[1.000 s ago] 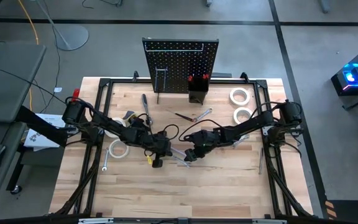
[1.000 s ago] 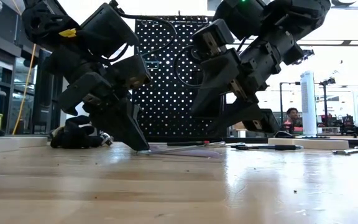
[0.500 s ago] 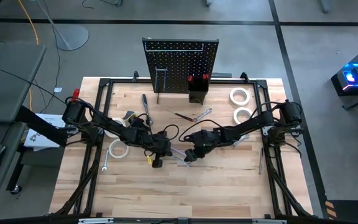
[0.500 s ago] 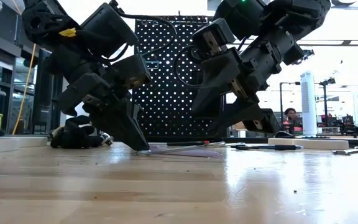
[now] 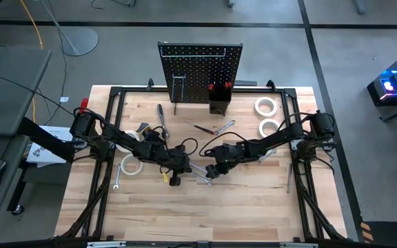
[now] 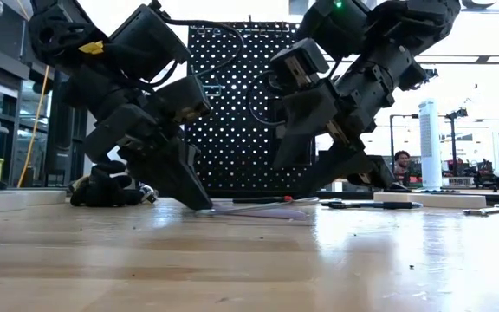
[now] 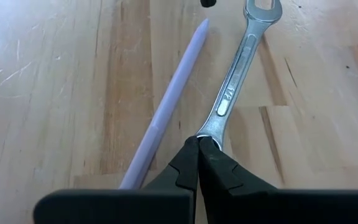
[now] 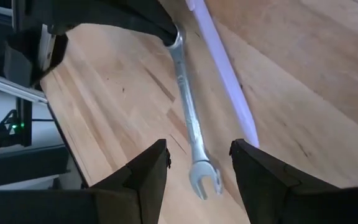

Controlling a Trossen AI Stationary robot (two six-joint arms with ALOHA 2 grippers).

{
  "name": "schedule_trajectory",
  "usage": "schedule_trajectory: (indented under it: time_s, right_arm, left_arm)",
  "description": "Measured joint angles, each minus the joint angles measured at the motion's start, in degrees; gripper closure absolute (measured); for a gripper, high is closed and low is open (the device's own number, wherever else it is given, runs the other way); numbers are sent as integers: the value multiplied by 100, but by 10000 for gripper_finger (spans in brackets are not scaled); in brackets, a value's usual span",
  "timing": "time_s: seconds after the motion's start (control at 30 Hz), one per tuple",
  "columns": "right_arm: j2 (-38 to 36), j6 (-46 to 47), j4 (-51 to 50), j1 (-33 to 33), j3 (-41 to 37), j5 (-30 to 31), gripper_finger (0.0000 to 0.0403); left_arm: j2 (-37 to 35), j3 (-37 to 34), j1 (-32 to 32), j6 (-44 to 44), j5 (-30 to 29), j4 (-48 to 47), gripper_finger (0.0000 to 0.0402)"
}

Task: Hang tools onto peg board
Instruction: Hang the wrench onto the peg board

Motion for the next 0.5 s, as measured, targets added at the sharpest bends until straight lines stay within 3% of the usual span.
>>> schedule_trajectory:
  time_s: [0.5]
  right_arm:
    - [427,155,244,163,4,-113,231]
  left_arm:
    - [17,49,2,0,-73,280,401]
